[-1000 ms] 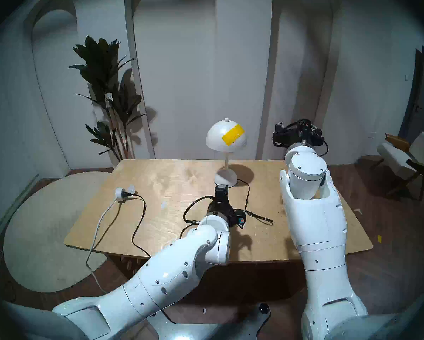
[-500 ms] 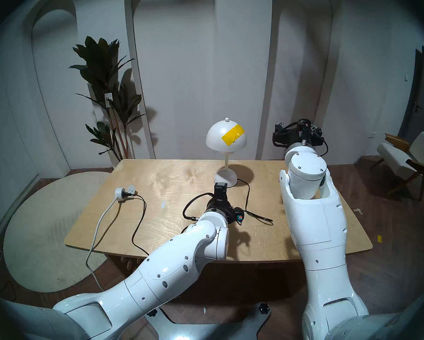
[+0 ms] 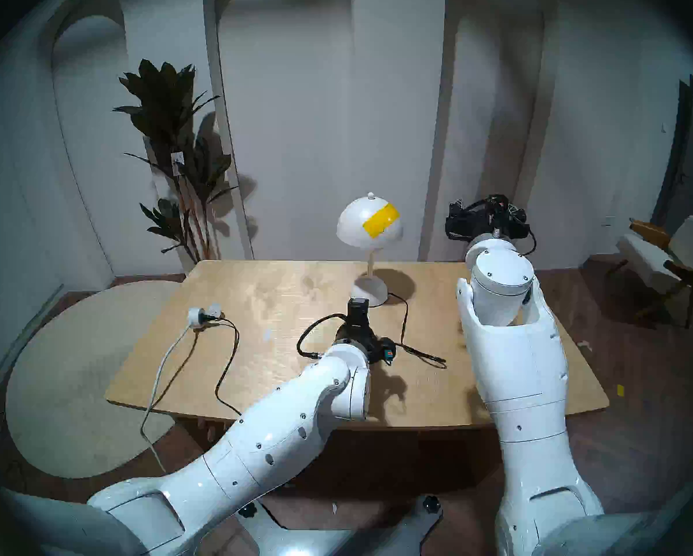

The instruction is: Turn on the table lamp by pressing the switch

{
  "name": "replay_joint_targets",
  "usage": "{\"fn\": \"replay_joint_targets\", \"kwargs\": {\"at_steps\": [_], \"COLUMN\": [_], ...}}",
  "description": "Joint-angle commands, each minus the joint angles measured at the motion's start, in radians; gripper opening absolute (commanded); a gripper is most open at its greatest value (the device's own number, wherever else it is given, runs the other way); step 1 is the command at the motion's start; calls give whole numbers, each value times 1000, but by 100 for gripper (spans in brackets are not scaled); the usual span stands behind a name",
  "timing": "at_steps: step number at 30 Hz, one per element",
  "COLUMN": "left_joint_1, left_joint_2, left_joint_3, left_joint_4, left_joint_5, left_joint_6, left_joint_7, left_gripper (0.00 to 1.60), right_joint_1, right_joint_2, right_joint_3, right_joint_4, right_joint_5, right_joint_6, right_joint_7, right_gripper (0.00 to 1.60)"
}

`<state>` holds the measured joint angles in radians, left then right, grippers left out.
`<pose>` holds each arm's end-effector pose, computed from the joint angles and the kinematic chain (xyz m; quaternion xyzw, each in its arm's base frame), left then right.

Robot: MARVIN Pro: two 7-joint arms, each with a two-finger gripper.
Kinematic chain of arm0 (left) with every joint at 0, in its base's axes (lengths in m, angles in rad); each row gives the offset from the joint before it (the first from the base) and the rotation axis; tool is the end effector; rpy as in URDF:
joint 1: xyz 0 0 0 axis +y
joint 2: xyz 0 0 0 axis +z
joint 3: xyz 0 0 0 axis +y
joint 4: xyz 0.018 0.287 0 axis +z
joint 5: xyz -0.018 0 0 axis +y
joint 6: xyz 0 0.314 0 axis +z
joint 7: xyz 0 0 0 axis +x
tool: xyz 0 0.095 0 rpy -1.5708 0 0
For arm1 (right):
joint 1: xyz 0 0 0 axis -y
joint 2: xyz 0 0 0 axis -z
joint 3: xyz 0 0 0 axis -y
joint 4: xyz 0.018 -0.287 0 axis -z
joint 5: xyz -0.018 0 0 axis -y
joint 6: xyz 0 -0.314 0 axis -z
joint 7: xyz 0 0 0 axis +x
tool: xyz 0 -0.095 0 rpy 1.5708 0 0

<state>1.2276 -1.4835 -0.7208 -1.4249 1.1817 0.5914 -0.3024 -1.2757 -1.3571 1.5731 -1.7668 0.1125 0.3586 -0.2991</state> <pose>0.4145 -0.2357 -0.3069 -0.5239 0.6209 -0.4745 0.3389 0.4741 -0.0800 -0.1170 0.6455 -0.0767 0.7476 0.1364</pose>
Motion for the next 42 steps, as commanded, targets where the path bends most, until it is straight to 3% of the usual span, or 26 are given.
{"fn": "replay_joint_targets", "kwargs": {"at_steps": [1, 23, 42], "left_joint_1": [-5, 3, -40], "left_joint_2": [-6, 23, 39], "left_joint_3": [-5, -15, 14], "left_joint_4": [-11, -18, 33], "left_joint_5": [-6, -20, -30], "left_joint_6": [-6, -29, -140], "left_joint_7": [6, -14, -94], "left_gripper": [160, 160, 160], "right_joint_1": [13, 13, 13], "right_joint_2": [2, 12, 20], "right_joint_3": [2, -5, -11], "right_joint_4": [-21, -21, -21], "right_joint_5": [-2, 9, 18], "right_joint_6": [-10, -11, -12], "right_joint_7": [-1, -10, -18], "right_gripper": [160, 160, 160]}}
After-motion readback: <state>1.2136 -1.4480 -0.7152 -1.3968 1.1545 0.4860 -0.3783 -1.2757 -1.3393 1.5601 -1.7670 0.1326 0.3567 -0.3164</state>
